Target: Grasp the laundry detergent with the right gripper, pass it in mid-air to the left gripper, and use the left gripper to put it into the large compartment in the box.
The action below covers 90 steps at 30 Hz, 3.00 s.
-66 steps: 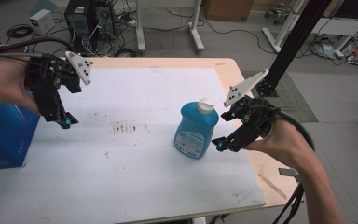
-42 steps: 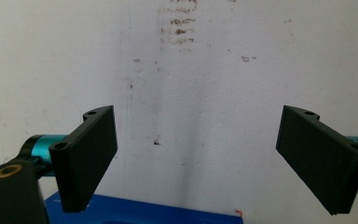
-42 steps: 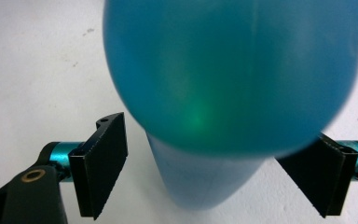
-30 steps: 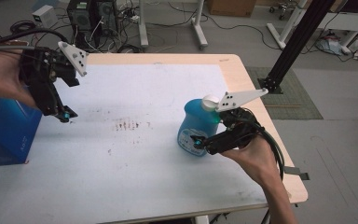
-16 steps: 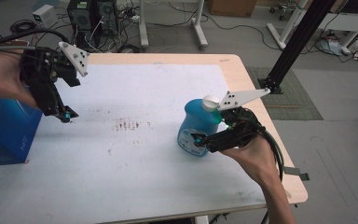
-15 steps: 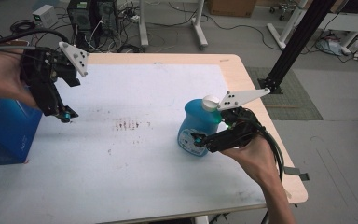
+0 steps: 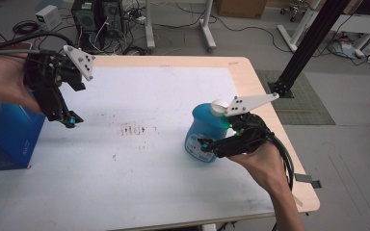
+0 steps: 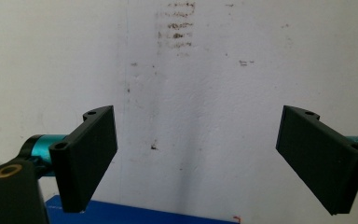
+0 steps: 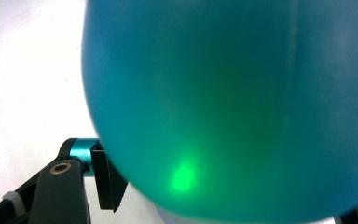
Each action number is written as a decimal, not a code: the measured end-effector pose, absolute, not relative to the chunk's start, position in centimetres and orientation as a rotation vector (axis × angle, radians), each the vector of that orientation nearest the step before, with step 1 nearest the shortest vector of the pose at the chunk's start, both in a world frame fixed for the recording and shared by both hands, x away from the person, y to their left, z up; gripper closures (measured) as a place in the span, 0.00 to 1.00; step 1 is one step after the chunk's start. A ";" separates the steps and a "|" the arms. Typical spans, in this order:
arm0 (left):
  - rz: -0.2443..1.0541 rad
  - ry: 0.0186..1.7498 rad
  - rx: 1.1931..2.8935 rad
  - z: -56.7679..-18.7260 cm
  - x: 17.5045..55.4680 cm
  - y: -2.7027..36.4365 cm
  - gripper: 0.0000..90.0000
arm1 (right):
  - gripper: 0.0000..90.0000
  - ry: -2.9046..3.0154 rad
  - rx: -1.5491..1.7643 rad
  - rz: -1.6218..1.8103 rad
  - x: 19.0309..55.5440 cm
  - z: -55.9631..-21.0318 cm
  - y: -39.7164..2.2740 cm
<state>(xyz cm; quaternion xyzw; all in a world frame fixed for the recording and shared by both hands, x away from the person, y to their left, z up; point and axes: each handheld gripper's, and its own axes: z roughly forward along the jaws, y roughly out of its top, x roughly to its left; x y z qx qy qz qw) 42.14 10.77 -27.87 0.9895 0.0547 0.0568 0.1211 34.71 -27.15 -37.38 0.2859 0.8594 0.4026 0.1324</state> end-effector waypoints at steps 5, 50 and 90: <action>0.169 0.158 2.896 -27.9 42.1 10.8 0.14 | 0.32 2.489 0.832 1.161 34.7 -37.4 -27.1; 0.160 0.121 2.837 -26.9 41.6 10.4 0.14 | 0.52 2.495 0.734 1.274 35.0 -36.1 -26.9; 0.102 0.125 2.790 -21.7 41.2 5.6 0.14 | 0.51 2.783 -0.025 1.342 42.1 -30.5 -9.7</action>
